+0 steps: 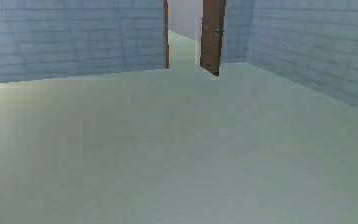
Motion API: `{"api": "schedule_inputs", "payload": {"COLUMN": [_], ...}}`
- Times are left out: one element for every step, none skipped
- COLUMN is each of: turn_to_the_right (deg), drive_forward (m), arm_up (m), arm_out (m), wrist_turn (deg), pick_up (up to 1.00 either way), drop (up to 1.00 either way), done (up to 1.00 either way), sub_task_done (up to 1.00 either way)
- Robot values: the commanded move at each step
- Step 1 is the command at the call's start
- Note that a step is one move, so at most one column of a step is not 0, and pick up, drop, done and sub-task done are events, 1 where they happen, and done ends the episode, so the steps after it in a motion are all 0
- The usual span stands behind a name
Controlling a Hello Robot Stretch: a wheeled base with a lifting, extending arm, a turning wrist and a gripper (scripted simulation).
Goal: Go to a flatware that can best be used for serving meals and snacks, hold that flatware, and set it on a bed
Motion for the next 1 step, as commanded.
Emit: {"api": "schedule_inputs", "payload": {"turn_to_the_right": [0.0], "drive_forward": [1.00], "arm_up": [0.00], "arm_out": [0.00], "wrist_turn": [0.0], "pick_up": [0.00], "drop": [0.00], "done": [0.00], "sub_task_done": [0.00]}}
